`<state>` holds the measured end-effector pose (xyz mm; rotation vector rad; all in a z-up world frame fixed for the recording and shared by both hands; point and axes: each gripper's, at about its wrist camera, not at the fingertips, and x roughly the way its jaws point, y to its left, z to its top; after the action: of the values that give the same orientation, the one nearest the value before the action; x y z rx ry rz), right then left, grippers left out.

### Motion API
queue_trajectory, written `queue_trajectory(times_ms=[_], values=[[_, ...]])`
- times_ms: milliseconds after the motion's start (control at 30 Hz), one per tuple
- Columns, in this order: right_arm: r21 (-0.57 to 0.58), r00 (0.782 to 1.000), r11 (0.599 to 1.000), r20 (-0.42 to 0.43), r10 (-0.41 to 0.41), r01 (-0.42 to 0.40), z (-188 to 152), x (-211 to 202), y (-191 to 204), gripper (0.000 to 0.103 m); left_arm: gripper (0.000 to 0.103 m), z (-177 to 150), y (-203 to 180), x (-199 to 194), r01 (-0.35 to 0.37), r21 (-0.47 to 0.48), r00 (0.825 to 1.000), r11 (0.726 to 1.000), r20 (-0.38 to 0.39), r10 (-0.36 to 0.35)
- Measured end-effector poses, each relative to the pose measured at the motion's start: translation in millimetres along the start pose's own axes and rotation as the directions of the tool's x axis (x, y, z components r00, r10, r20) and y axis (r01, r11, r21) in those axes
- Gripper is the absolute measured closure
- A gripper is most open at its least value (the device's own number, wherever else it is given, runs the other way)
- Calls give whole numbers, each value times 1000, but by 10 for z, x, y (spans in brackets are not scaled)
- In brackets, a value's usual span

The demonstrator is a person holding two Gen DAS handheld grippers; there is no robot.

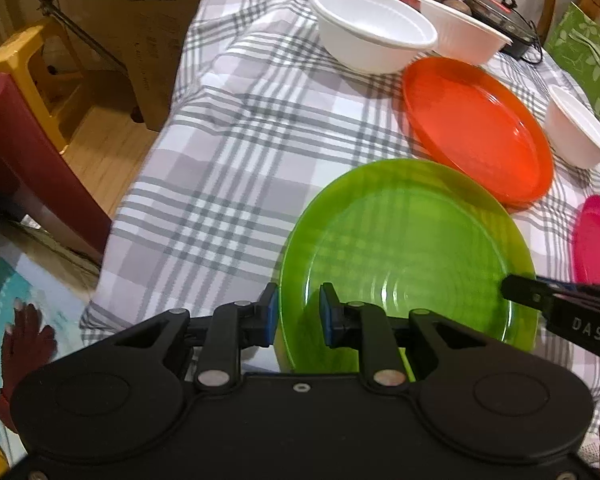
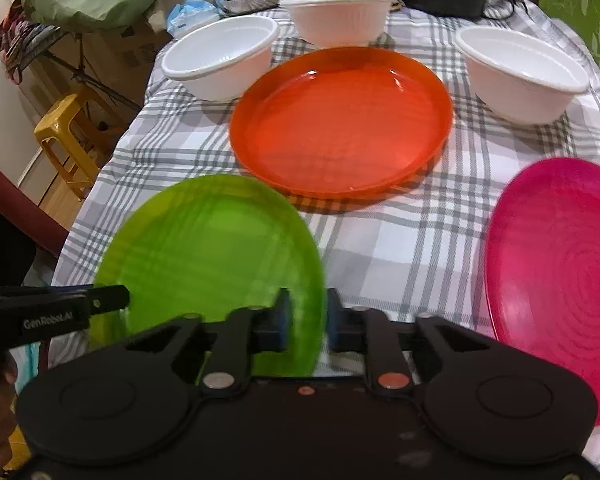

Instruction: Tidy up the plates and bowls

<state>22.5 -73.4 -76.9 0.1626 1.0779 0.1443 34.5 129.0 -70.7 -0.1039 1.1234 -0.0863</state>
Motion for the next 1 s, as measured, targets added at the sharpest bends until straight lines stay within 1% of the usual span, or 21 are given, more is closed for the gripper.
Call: queue_trajectory(times_ms=[100, 300, 433, 667, 1000], values=[[2, 1000, 1000, -12, 8, -8, -4, -1, 9, 91, 75, 20, 40, -11, 2, -5, 1000, 1000, 3, -2], [2, 1000, 1000, -5, 16, -16, 43, 26, 179, 90, 75, 97, 123, -79, -45, 9, 998, 999, 50, 45], [23, 999, 999, -10, 40, -40, 140, 98, 286, 90, 75, 191, 231, -88, -74, 10, 995, 997, 68, 73], [-13, 999, 999, 9, 48, -47, 323, 244, 582, 88, 75, 356, 476, 26, -98, -27, 993, 995, 62, 99], [-36, 999, 998, -22, 44, -45, 421, 398, 817, 85, 75, 412, 673, 93, -114, -70, 991, 991, 64, 119]])
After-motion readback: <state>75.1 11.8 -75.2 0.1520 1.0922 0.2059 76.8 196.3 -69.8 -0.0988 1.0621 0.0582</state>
